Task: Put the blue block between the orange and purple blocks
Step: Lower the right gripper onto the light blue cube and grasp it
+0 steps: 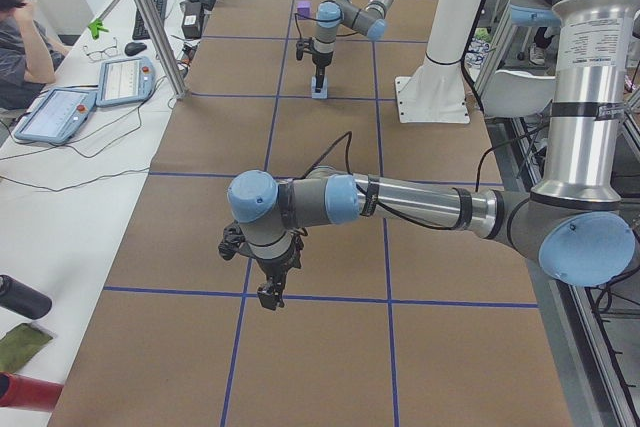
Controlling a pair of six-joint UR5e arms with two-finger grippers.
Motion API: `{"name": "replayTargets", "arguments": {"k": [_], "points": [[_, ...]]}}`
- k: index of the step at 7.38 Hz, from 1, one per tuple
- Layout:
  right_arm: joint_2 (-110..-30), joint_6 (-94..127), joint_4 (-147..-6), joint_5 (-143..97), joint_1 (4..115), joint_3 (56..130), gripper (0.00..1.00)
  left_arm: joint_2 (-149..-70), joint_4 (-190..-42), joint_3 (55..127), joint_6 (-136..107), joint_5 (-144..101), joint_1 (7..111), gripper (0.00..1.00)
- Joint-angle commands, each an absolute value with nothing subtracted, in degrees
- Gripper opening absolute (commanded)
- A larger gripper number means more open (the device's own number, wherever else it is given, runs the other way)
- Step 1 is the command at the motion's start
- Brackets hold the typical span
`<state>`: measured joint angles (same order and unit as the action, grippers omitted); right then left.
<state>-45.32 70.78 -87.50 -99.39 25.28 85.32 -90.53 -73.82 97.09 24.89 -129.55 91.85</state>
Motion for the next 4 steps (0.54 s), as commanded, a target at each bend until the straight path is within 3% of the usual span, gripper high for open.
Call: {"name": "replayTargets", "arguments": {"k": [1, 2, 4], "points": [[-44.92, 70.31, -87.36, -99.05, 24.70, 84.55, 0.28, -90.53, -73.83, 96.94, 24.87, -129.55, 91.85, 1.00], [-44.83, 70.40, -87.45, -99.05, 24.70, 84.99, 0.00, -90.53, -73.83, 96.86, 24.87, -129.55, 91.85, 1.00], [-45.61, 69.97, -87.71, -100.27, 27.40, 88.48, 0.00, -90.53, -73.83, 96.94, 24.87, -129.64, 91.85, 1.00]]}}
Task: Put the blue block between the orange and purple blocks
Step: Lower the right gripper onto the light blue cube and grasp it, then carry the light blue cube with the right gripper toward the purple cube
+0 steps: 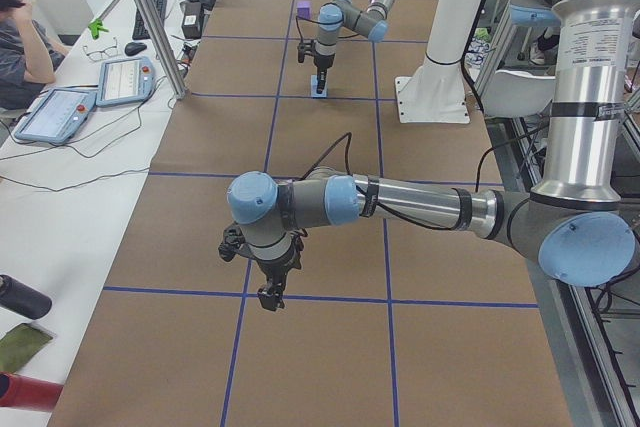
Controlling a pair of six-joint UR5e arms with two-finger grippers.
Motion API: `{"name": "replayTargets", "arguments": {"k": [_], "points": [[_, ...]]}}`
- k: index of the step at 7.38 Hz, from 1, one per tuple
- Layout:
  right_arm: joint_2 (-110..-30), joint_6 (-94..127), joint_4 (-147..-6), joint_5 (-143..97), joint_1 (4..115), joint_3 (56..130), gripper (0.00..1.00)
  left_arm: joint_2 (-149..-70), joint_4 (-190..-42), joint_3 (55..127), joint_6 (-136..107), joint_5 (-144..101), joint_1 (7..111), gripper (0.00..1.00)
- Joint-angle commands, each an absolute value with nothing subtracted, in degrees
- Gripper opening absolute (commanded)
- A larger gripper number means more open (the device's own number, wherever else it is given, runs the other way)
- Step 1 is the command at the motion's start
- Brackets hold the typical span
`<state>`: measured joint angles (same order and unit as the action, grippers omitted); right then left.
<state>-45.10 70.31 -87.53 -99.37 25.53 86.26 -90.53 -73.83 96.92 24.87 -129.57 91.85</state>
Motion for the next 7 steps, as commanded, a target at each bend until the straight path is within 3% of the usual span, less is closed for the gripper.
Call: {"name": "replayTargets", "arguments": {"k": [1, 4, 5, 7], "points": [[-47.96, 68.05, -87.89, -104.11, 31.08, 91.29, 0.00, -90.53, -73.83, 96.77, 24.79, -129.55, 91.85, 1.00], [-60.25, 53.31, -87.98, -115.62, 45.13, 100.43, 0.00, -90.00, -74.00, 97.03, 24.17, -131.57, 91.85, 1.00], [-67.34, 47.35, -87.54, -120.10, 50.22, 104.90, 0.00, -90.09, -74.00, 97.29, 23.47, -131.66, 91.85, 1.00], [-80.01, 32.77, -87.19, -126.45, 61.12, 106.79, 0.00, -90.09, -74.00, 97.38, 23.29, -131.66, 91.85, 1.00]]}}
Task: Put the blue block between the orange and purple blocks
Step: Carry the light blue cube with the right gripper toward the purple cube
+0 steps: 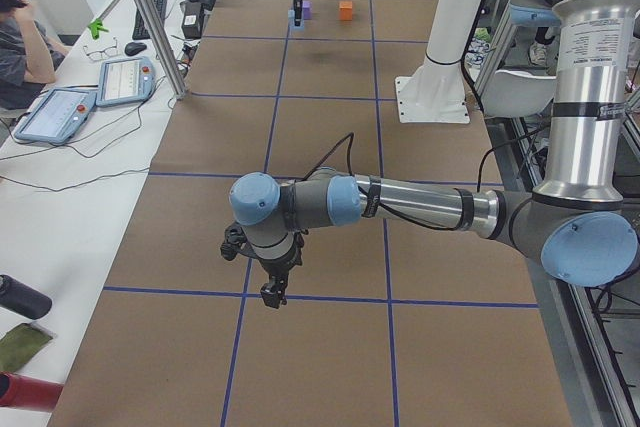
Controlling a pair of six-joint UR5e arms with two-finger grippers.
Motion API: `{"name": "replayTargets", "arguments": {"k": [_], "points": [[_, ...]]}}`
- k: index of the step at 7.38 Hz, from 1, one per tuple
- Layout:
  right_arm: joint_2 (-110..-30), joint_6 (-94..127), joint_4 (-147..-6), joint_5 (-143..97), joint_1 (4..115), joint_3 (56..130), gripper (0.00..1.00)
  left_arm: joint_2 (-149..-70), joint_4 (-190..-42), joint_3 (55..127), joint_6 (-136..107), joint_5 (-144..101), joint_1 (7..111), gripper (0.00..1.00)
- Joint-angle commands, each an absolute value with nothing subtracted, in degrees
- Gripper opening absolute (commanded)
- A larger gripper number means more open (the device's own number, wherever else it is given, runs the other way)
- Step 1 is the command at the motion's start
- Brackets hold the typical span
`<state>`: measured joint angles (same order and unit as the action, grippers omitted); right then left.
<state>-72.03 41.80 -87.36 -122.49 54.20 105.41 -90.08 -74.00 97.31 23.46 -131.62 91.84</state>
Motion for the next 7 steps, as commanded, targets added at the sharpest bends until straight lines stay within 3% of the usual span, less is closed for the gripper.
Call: {"name": "replayTargets", "arguments": {"k": [1, 3, 5, 7], "points": [[-84.59, 29.13, -87.19, -127.78, 65.61, 106.44, 0.00, -90.09, -74.00, 97.47, 23.38, -131.66, 91.85, 1.00], [-96.53, 31.69, -74.80, -128.85, 66.80, 106.61, 0.00, -90.09, -74.00, 97.47, 23.29, -131.75, 91.85, 1.00], [-100.35, 48.37, -58.34, -128.41, 63.40, 105.30, 0.00, -90.09, -74.00, 97.30, 23.29, -132.53, 91.85, 1.00], [-100.63, 51.93, -54.84, -123.70, 58.39, 103.80, 0.00, -90.09, -74.00, 97.03, 23.29, -132.54, 91.85, 1.00]]}}
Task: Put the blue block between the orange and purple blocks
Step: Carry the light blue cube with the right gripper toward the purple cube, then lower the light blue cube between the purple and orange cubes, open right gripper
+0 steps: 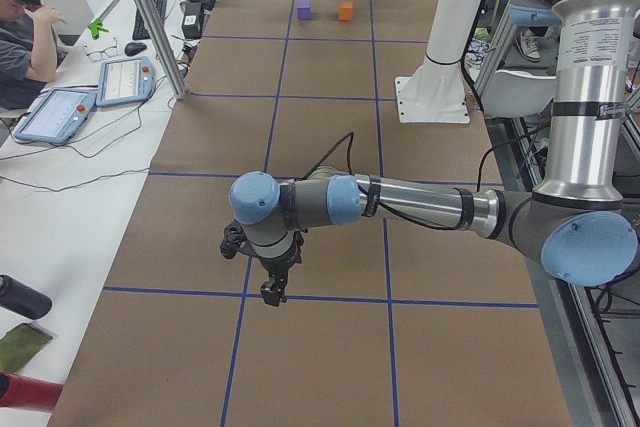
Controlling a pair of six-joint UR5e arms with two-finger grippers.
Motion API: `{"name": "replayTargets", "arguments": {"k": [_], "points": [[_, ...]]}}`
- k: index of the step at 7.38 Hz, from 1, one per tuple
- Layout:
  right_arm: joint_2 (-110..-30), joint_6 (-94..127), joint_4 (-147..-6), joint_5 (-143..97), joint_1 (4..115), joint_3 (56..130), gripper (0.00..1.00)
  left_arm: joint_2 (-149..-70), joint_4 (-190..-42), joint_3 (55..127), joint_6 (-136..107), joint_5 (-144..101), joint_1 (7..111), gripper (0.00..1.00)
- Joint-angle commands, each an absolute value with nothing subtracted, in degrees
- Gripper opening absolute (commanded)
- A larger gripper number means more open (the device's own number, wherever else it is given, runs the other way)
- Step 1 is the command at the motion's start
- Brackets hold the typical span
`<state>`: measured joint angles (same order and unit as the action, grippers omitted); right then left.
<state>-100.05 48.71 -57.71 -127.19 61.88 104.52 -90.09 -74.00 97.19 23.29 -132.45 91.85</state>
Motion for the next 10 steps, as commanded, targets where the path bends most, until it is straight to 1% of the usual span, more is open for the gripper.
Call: {"name": "replayTargets", "arguments": {"k": [1, 5, 7, 8, 9, 10], "points": [[-100.63, 52.12, -54.76, -120.27, 55.84, 103.28, 0.00, -90.09, -74.00, 97.03, 23.29, -132.89, 91.85, 1.00], [-100.55, 53.00, -46.42, -116.37, 50.90, 96.52, 0.00, -90.09, -74.00, 97.03, 23.29, -133.24, 91.85, 1.00], [-100.55, 52.91, -46.32, -114.53, 49.23, 96.50, 0.44, -90.09, -74.00, 97.03, 23.29, -133.24, 91.84, 1.00], [-100.46, 52.30, -46.32, -114.52, 49.22, 96.85, 0.84, -90.09, -74.00, 97.03, 23.29, -133.24, 91.85, 1.00], [-100.55, 52.03, -46.41, -114.70, 49.48, 97.64, 0.99, -90.09, -74.00, 96.94, 23.29, -133.24, 91.85, 1.00], [-100.89, 51.60, -47.02, -115.92, 50.00, 99.56, 1.00, -90.09, -74.00, 96.94, 23.29, -133.33, 91.85, 1.00]]}}
